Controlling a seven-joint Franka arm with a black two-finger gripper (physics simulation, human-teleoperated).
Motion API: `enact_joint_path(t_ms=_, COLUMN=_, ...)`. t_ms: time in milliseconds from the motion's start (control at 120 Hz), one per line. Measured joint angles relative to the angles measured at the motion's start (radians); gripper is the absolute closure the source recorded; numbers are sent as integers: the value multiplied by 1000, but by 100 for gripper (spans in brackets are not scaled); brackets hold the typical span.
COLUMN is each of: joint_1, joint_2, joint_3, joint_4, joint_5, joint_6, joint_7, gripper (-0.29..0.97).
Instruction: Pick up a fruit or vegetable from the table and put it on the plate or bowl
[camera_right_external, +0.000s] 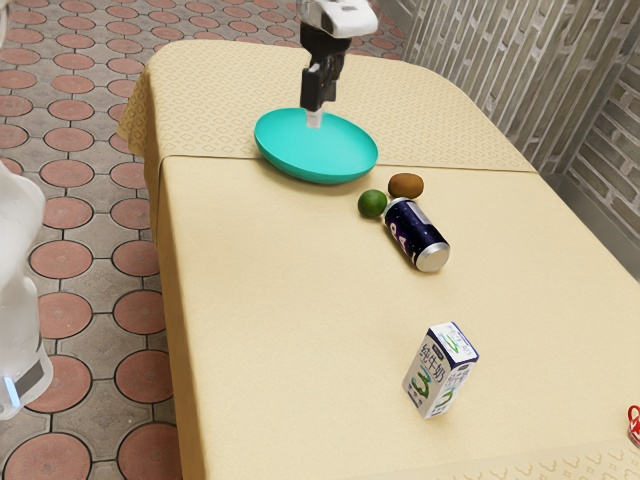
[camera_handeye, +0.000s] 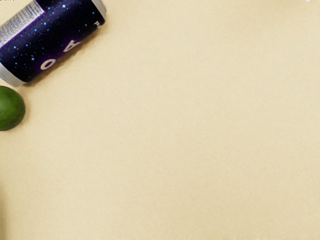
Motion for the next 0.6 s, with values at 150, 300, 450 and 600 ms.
enact_joint_path(t_ms=150, joint_1=-359, joint_2=-13, joint_3=324, joint_4=-33, joint_5=30, joint_6=30, joint_7=14, gripper=2)
enact_joint_path(t_ms=300, joint_1=-821, joint_2=-50, joint_3=690, joint_4=19, joint_5=124, joint_6=45, joint_7=44, gripper=2)
enact_joint_path(t_ms=450, joint_1=-944, joint_2=-154, joint_3=773, joint_4=-20, joint_5=161, joint_6=45, joint_7=93, gripper=2)
enact_joint_path(t_ms=600, joint_1=-992, joint_2=-183, joint_3=862, joint_4=-36, joint_5=172, joint_6=39, joint_7=158, gripper=2)
